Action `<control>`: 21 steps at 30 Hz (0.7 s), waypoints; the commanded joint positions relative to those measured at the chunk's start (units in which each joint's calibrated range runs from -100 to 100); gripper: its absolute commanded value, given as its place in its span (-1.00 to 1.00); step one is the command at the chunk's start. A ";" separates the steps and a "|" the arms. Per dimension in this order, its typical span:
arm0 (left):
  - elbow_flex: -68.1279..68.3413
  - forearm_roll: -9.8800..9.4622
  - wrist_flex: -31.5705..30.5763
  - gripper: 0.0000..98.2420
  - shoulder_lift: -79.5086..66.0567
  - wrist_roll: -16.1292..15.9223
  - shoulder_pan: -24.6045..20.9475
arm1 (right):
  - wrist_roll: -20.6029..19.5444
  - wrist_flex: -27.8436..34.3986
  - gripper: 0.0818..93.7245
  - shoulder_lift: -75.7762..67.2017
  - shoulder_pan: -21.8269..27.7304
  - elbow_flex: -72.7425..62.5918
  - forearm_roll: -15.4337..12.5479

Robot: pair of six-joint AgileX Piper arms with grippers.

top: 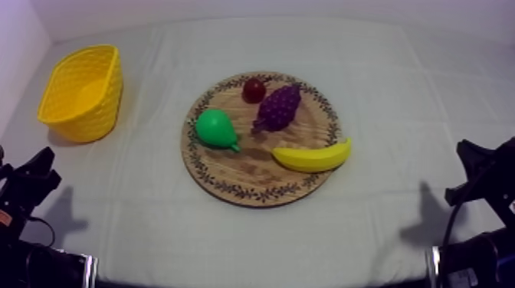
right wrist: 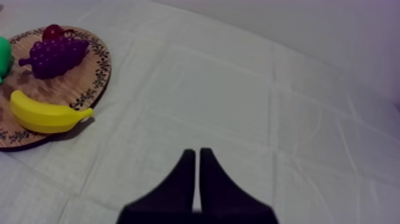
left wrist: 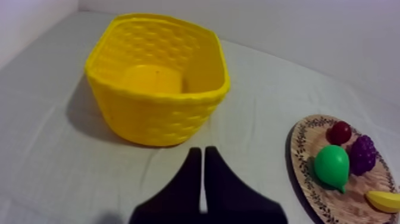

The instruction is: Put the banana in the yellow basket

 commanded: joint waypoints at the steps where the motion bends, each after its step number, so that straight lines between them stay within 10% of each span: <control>1: -0.08 0.05 0.54 -0.97 -0.04 -0.34 -1.22 | -0.20 1.12 -0.99 -0.04 -2.21 -0.03 0.10; 21: 0.13 -0.02 -0.31 -0.96 0.41 -11.00 -2.52 | -0.20 1.12 -0.99 -0.04 -2.21 -0.03 0.10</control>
